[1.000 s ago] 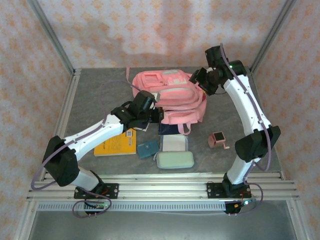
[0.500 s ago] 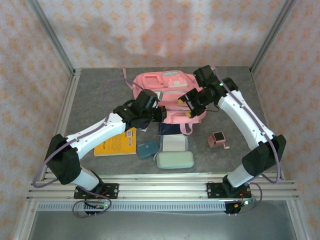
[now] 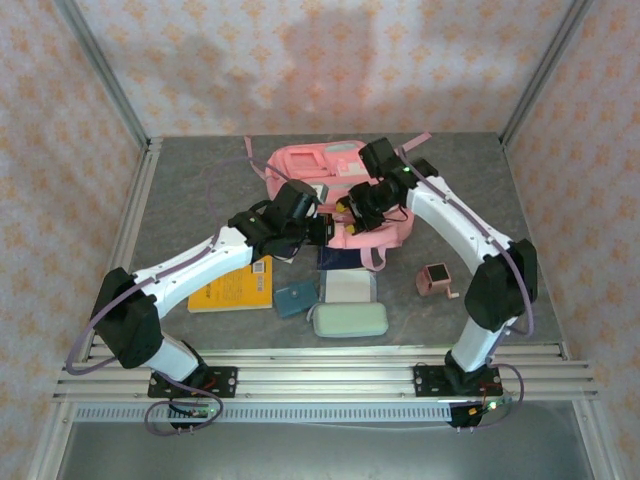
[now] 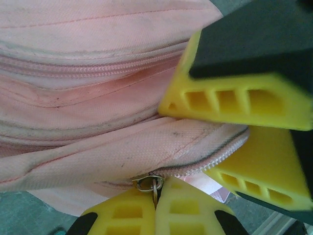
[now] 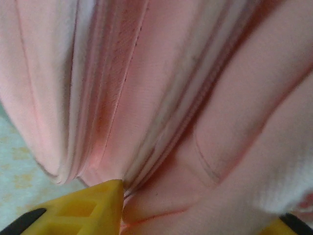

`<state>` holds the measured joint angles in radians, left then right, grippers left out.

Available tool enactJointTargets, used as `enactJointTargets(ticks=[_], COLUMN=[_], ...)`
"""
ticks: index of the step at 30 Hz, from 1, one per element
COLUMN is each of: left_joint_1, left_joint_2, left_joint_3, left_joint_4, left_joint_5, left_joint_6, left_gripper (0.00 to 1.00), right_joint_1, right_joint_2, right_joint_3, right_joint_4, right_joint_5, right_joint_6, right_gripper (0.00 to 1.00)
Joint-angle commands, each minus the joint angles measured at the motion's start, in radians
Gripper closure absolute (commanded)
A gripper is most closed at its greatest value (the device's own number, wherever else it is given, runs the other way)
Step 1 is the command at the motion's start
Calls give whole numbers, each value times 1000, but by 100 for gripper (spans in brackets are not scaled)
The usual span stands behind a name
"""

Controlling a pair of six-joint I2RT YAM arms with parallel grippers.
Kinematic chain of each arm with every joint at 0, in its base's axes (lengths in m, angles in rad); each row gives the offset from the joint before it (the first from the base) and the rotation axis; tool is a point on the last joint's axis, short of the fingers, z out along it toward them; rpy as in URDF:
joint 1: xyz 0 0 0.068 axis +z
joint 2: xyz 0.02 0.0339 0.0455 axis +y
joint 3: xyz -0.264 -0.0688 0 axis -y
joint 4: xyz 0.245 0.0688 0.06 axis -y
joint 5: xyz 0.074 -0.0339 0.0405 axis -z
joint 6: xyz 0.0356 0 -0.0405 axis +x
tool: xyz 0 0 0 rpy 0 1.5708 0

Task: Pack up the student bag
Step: Unzip the student bag at the top-center of the table.

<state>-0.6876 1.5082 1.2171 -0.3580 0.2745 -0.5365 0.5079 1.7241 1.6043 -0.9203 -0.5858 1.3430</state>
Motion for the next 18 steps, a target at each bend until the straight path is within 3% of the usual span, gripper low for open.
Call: enactJointTargets(ticks=[1, 3, 4, 9, 18], left_joint_1=[-13, -13, -12, 44, 211], left_joint_2=[-28, -35, -39, -68, -81], left_joint_3=[49, 50, 51, 27, -42], left_joint_4=[0, -22, -39, -87, -63], left_joint_5=[-25, -44, -59, -93, -58], left_joint_6=[51, 76, 93, 135, 152], left_gripper=[100, 100, 100, 100, 100], right_joint_1=[3, 1, -2, -30, -87], right_joint_2=[6, 5, 3, -17, -75], right_joint_3=[4, -1, -2, -17, -43], right_joint_4=[-14, -14, -15, -28, -26], right_joint_5=[61, 78, 84, 95, 71], right_joint_6=[-10, -12, -14, -20, -25], right_gripper=[80, 97, 100, 100, 100])
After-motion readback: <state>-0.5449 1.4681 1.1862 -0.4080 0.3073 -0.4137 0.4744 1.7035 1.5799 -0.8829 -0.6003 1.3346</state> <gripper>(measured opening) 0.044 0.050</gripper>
